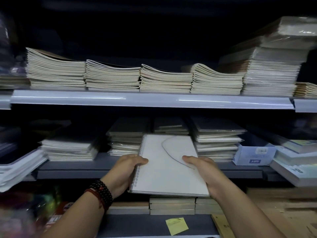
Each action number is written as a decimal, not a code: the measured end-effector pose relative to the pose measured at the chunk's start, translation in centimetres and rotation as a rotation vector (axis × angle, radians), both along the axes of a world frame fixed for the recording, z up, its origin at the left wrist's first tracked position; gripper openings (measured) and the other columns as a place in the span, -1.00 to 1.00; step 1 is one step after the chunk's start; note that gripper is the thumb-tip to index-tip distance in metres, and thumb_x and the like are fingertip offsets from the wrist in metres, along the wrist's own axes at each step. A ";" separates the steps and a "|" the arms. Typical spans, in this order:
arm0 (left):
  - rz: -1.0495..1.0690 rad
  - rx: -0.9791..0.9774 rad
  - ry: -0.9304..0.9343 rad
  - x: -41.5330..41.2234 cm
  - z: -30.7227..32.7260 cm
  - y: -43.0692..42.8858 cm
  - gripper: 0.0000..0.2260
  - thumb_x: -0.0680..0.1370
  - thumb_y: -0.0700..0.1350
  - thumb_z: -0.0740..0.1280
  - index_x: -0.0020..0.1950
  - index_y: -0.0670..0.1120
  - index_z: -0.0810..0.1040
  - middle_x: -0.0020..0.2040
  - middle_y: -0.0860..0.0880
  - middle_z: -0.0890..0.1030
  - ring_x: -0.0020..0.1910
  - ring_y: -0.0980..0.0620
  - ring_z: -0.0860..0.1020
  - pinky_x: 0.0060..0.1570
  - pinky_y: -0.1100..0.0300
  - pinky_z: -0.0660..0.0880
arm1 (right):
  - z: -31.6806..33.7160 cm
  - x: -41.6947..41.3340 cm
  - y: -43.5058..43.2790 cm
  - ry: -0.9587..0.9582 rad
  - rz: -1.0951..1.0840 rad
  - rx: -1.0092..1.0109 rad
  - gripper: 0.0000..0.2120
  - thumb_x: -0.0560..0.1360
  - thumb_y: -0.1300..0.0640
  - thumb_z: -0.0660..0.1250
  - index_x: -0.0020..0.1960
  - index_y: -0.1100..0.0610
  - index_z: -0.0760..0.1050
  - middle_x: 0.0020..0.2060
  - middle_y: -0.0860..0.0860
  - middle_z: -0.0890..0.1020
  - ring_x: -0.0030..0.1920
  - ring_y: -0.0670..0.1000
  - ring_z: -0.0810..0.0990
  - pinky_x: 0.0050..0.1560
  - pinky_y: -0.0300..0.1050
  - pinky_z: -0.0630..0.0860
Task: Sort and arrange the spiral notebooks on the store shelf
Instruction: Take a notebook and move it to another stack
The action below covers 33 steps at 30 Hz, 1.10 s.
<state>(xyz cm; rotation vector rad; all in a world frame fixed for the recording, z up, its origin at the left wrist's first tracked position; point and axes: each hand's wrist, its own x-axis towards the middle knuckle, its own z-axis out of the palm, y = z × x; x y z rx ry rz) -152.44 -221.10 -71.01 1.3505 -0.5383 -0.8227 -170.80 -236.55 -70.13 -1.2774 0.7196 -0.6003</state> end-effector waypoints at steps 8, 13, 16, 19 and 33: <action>0.288 -0.075 -0.401 4.6 -1.3 2.5 -0.50 0.57 0.19 0.36 -0.05 -0.30 0.52 -0.19 -0.07 0.51 -0.22 -0.08 0.42 -0.15 0.02 0.39 | -1.5 7.3 2.0 -0.092 -0.052 -0.249 -0.86 0.61 -0.03 0.31 -0.04 0.01 0.58 -0.12 -0.10 0.69 -0.15 -0.12 0.62 -0.26 -0.29 0.47; 0.343 -0.154 -0.420 6.3 -2.2 4.3 -0.86 0.62 -0.04 0.36 0.06 -0.05 0.68 -0.08 -0.01 0.72 -0.07 -0.01 0.68 -0.08 0.19 0.59 | -3.0 11.1 2.6 -0.141 -0.097 -0.435 -0.76 0.58 0.01 0.35 -0.17 0.14 0.47 -0.37 -0.14 0.51 -0.30 -0.11 0.45 -0.26 -0.26 0.37; 0.390 -0.160 -0.379 7.3 -3.0 5.3 -0.90 0.59 -0.07 0.38 0.01 -0.04 0.69 -0.04 -0.05 0.71 -0.08 0.04 0.67 -0.12 0.28 0.57 | -3.9 12.1 3.5 -0.172 -0.087 -0.497 -0.78 0.57 0.02 0.36 -0.18 0.13 0.51 -0.42 -0.12 0.45 -0.37 -0.13 0.39 -0.30 -0.23 0.34; 0.523 -0.072 -0.519 8.6 -3.0 6.6 -0.95 0.56 -0.02 0.42 -0.08 0.07 0.68 -0.06 -0.08 0.58 -0.23 0.22 0.54 -0.18 0.43 0.43 | -4.4 13.0 4.0 -0.126 -0.143 -0.650 -0.67 0.55 -0.04 0.38 -0.26 0.15 0.46 -0.32 0.00 0.45 -0.35 -0.08 0.37 -0.30 -0.23 0.31; 0.335 -0.307 -0.077 7.4 -1.8 11.3 -0.69 0.65 0.03 0.23 0.29 -0.05 0.62 0.19 -0.05 0.69 0.18 -0.05 0.66 0.12 -0.01 0.54 | -5.2 12.1 5.2 -0.285 0.039 -0.693 -0.55 0.43 0.44 0.43 0.12 -0.05 0.65 0.06 -0.17 0.60 0.10 -0.14 0.61 0.06 -0.27 0.55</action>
